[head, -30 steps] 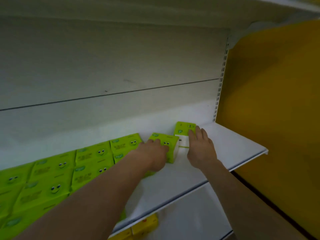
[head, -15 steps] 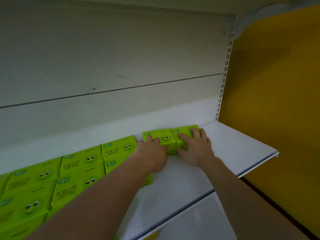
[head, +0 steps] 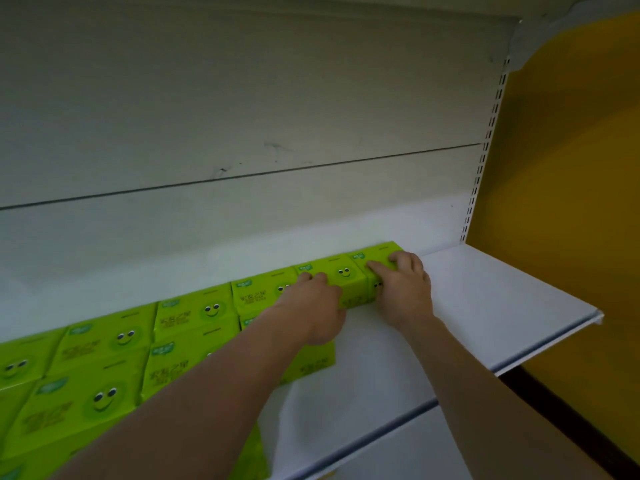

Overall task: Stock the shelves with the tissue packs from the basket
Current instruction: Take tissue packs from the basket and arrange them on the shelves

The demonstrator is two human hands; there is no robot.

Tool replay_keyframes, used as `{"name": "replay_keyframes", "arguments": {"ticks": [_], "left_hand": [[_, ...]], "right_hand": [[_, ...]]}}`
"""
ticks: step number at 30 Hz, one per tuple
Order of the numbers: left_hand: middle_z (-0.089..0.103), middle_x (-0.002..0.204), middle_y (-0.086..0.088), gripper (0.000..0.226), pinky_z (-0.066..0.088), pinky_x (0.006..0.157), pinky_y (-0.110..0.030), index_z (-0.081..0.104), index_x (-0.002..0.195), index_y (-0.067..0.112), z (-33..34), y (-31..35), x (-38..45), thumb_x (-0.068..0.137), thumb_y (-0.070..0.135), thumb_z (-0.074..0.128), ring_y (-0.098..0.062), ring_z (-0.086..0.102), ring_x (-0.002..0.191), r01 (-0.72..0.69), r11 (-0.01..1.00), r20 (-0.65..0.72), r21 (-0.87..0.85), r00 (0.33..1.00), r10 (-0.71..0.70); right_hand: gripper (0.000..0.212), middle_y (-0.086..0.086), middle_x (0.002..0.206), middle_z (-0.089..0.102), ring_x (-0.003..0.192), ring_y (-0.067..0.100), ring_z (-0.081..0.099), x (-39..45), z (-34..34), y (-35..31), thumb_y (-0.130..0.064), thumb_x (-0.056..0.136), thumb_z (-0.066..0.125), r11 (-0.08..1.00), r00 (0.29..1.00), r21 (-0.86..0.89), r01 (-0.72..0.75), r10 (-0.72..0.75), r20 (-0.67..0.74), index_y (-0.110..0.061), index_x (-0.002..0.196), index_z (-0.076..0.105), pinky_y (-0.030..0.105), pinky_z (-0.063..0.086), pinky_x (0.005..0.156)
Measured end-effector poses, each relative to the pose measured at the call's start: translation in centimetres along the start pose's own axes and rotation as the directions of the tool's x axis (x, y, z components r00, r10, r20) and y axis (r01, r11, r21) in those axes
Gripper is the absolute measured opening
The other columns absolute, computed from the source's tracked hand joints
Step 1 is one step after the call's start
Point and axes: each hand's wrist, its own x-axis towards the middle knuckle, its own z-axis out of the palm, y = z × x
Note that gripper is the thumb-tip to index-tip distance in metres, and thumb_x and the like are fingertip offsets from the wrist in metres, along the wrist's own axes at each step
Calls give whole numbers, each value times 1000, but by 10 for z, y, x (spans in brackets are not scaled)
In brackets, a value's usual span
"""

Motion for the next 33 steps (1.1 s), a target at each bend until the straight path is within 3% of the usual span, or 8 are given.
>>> {"name": "replay_keyframes", "arguments": {"ticks": [5,9,11,16,21,27,30,33], "left_hand": [[44,138,-15,51,37,109,-47,53,134,15,6,-9,4,98,48,38,-36,38,130,-14,999,-18,-33,1000,14],[42,142,-13,55,35,111,-48,49,139,18,7,-12,4,97,53,38,-34,33,136,-19,998,-30,-58,999,18],[45,138,-12,53,35,111,-46,50,137,18,4,-12,1,97,51,40,-33,35,135,-25,995,-93,-92,996,16],[57,128,-12,40,42,103,-38,59,127,14,-17,16,-22,98,37,44,-31,51,123,-80,963,-285,-258,959,3],[62,123,-7,32,46,96,-36,58,124,18,-20,69,-69,97,33,49,-27,56,116,-181,871,-417,-458,908,-30],[65,115,1,30,46,92,-32,55,123,23,-16,141,-133,95,35,53,-18,59,110,-200,725,-399,-659,910,-112],[67,109,4,30,48,92,-33,55,122,25,-13,187,-158,94,38,53,-17,61,106,-219,672,-327,-707,944,-37],[66,107,5,35,49,91,-33,54,126,23,-4,238,-179,95,40,54,-15,62,102,-272,653,-267,-707,958,109]], "right_hand": [[56,16,136,48,132,40,37,6,10,0,-3,76,60,994,998,96,43,-46,29,-13,131,57,49,39,106],[68,9,157,27,147,34,16,2,3,-2,-7,82,58,998,991,-14,65,-63,114,-16,146,38,45,28,115],[71,9,160,22,148,34,14,-6,-8,-4,-4,82,56,997,993,-19,74,-72,97,-17,149,35,46,30,114],[59,20,135,52,125,42,48,-40,-46,4,3,73,52,986,991,108,130,-127,-28,-6,131,57,49,47,99],[45,14,132,54,123,35,49,-96,-102,21,-5,87,54,988,992,112,102,-92,-87,-9,132,56,43,46,99],[41,7,134,57,125,26,48,-187,-175,50,-15,94,54,990,993,136,40,-24,-114,-13,135,54,34,40,102],[37,7,125,62,118,26,53,-238,-212,74,-15,93,56,989,992,144,-26,43,-115,-13,130,58,33,42,96],[35,4,122,64,116,23,56,-292,-242,108,-20,95,55,986,991,107,-128,131,-21,-15,129,60,30,42,94]]}}
